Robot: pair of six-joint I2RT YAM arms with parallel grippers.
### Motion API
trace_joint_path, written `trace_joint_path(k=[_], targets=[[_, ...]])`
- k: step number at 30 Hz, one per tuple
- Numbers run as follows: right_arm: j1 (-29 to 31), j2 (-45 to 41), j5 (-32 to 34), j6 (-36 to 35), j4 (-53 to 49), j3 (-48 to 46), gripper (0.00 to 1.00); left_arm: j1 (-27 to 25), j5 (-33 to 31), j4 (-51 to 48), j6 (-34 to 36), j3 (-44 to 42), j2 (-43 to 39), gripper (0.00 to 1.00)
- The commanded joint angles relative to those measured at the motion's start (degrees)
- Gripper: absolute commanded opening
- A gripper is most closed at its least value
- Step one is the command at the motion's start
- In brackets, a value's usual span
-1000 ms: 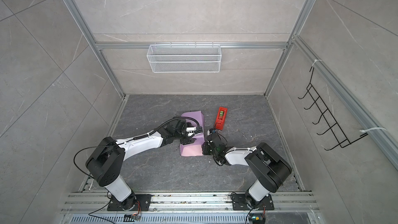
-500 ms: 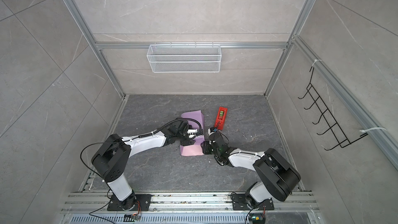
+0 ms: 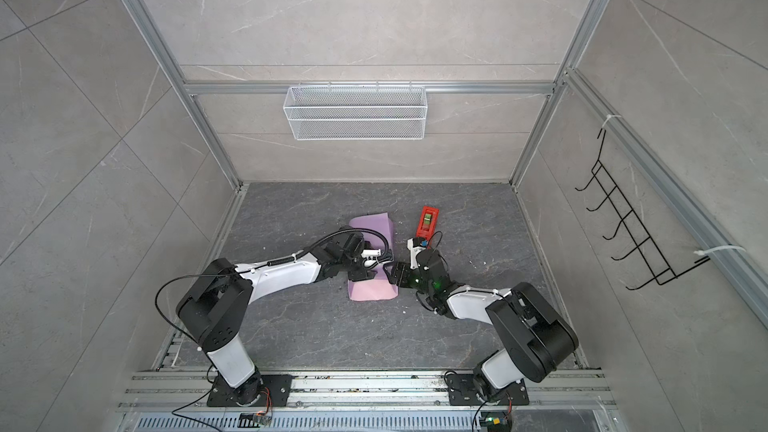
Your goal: Wrap the gift box in paper
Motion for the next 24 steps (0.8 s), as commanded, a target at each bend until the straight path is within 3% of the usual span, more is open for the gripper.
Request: trace_joint_path(k=[1, 12, 24], targets=[[-1.03, 2.10, -2.00, 2.37, 3.17, 1.48, 0.76, 0.04, 0.52, -0.52, -0.29, -0.76, 0.02, 0.70], [-2.00, 6.20, -6.58, 4.70, 10.58, 2.56, 0.77, -0.02, 0.88, -0.41, -0.38, -0.54, 0.02, 0.70], [-2.55, 9.07, -4.90, 7.82, 8.25, 3.91, 0.77, -0.02, 1.53, 0.50, -0.71, -0.63, -0.38, 0.73]])
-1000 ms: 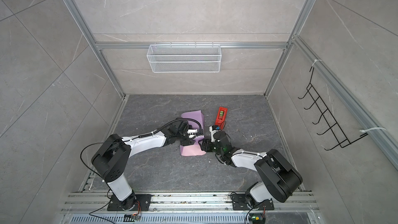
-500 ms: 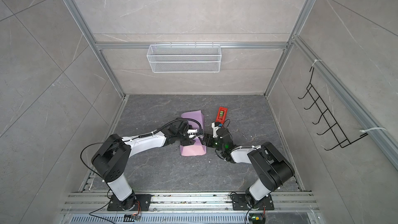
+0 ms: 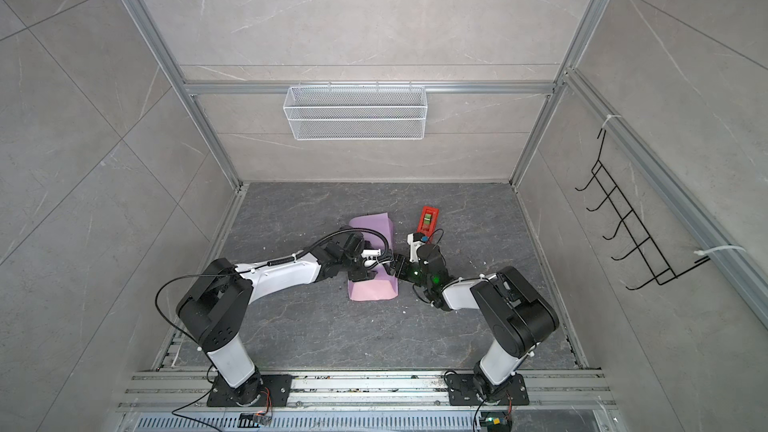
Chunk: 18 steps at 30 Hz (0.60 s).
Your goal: Wrap the gift box in paper
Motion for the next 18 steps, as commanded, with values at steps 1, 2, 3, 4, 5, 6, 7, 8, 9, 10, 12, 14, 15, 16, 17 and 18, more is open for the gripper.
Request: trace_joint_path(k=[1, 2, 3, 4, 5, 6, 7, 8, 9, 10, 12, 14, 15, 16, 17, 18], targets=[[-0.19, 1.15, 0.78, 1.15, -0.90, 0.87, 0.77, -0.02, 1.28, 0.65, -0.92, -0.60, -0.59, 0.73], [-0.20, 1.19, 1.05, 1.13, -1.03, 0.38, 0.76, 0.04, 1.48, 1.03, -1.15, -0.68, -0.89, 0.74], [-0.22, 1.19, 1.22, 1.05, -1.11, -0.05, 0.76, 0.00, 1.87, 1.34, -1.47, -0.78, -1.48, 0.74], [-0.23, 1.17, 1.31, 0.99, -1.47, -0.33, 0.75, 0.05, 2.13, 1.66, -1.72, -0.86, -1.92, 0.75], [-0.23, 1.20, 1.52, 0.83, -2.00, -0.56, 0.75, -0.02, 2.40, 2.10, -2.08, -0.95, -2.56, 0.76], [-0.23, 1.28, 1.54, 0.65, -2.33, -0.69, 0.74, -0.02, 2.78, 2.50, -2.40, -1.19, -3.20, 0.77], [-0.21, 1.42, 1.44, 0.53, -2.35, -0.86, 0.74, 0.03, 3.06, 2.89, -2.69, -1.36, -3.83, 0.78], [-0.23, 1.41, 1.36, 0.35, -2.51, -0.98, 0.74, 0.00, 3.39, 3.13, -3.16, -1.52, -4.44, 0.78], [-0.23, 1.49, 1.36, 0.19, -2.65, -1.16, 0.74, 0.00, 3.78, 3.32, -3.23, -1.58, -5.04, 0.79], [-0.19, 1.46, 1.36, 0.08, -2.70, -1.31, 0.74, -0.04, 4.07, 3.38, -3.32, -1.66, -5.46, 0.80], [-0.22, 1.54, 1.17, -0.25, -2.86, -1.58, 0.74, 0.07, 4.31, 3.56, -3.40, -1.83, -6.04, 0.81], [-0.23, 1.55, 1.01, -0.45, -2.96, -1.57, 0.74, 0.09, 4.26, 3.80, -3.08, -1.83, -6.08, 0.81], [-0.22, 1.53, 1.01, -0.54, -2.96, -1.50, 0.74, 0.07, 4.24, 4.07, -2.84, -1.67, -5.82, 0.81], [-0.22, 1.52, 1.01, -0.62, -3.12, -1.40, 0.74, 0.14, 4.13, 4.18, -2.70, -1.39, -5.42, 0.81], [-0.20, 1.48, 0.98, -0.71, -3.31, -1.27, 0.74, 0.08, 4.13, 3.95, -2.57, -0.87, -4.89, 0.81], [-0.22, 1.52, 1.01, -0.71, -3.40, -1.24, 0.74, 0.20, 4.21, 3.43, -2.41, -0.21, -4.32, 0.80]])
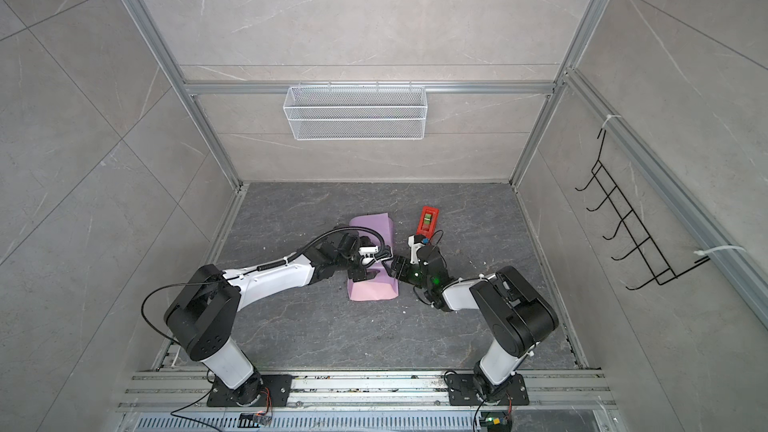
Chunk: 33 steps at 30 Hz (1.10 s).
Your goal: Wrap the gift box in paper
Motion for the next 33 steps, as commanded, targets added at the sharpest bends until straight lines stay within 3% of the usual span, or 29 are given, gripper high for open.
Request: trace_joint_path(k=[1, 16, 33], targets=[[-0.21, 1.30, 0.40, -0.89, -2.44, -0.66, 0.74, 0.21, 1.59, 0.35, 0.13, 2.02, 0.32, 0.80], [-0.21, 0.35, 0.04, -1.31, -3.42, -0.29, 0.74, 0.72, -0.74, -1.31, 1.72, 2.57, 4.61, 0.73], [-0.48, -7.82, 0.48, -4.13, -11.09, -0.85, 0.76, 0.73, -3.78, -0.42, 2.47, -0.27, 6.51, 0.68]])
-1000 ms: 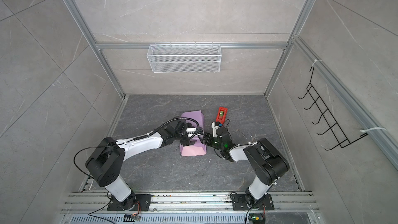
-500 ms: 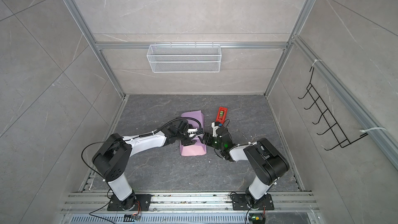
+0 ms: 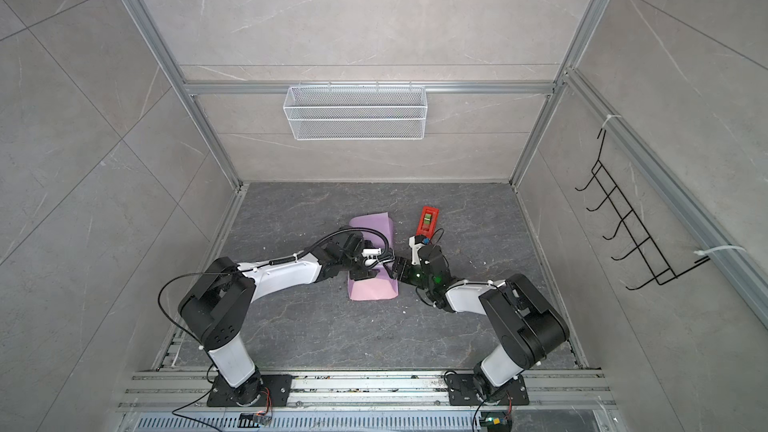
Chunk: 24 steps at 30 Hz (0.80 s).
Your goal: Wrap the gift box in paper
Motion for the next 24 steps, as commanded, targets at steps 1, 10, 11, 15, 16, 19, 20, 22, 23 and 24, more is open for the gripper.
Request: trace_joint_path(k=[1, 10, 11, 15, 16, 19, 20, 22, 23, 24], targets=[[-0.54, -3.20, 0.51, -2.03, -3.86, -1.32, 0.76, 0.35, -2.28, -1.24, 0.78, -1.51, 1.67, 0.68], [-3.37, -13.93, 4.28, -8.55, -15.79, -4.96, 0.72, 0.13, -2.79, -0.97, 0.69, -2.04, 1.86, 0.67], [-3.36, -14.89, 5.71, -9.80, -17.67, -4.90, 0.70, 0.08, -2.79, -0.98, 0.61, -2.09, 1.84, 0.67], [-3.33, -15.37, 10.16, -12.60, -22.65, -3.15, 0.56, 0.11, -2.97, -1.11, 0.78, -2.12, 1.78, 0.67], [-3.26, -14.40, 10.83, -12.82, -23.46, -2.34, 0.52, 0.00, -3.05, -1.14, 0.78, -2.13, 1.76, 0.67], [-2.55, -11.00, 10.75, -13.12, -22.72, -0.35, 0.45, -0.06, -3.13, -1.10, 0.78, -2.20, 1.69, 0.67], [-2.29, -9.88, 10.26, -12.94, -21.76, 0.12, 0.43, -0.02, -3.15, -1.01, 0.78, -2.14, 1.71, 0.67], [-1.78, -7.74, 9.21, -12.42, -20.05, 1.03, 0.40, -0.01, -3.19, -0.97, 0.78, -2.17, 1.75, 0.67], [-1.59, -6.79, 8.37, -12.08, -18.93, 1.33, 0.39, -0.13, -3.14, -1.09, 0.78, -2.05, 1.76, 0.67], [-1.22, -5.76, 7.39, -11.59, -17.62, 1.60, 0.38, -0.07, -3.15, -1.03, 0.78, -2.04, 1.76, 0.67]])
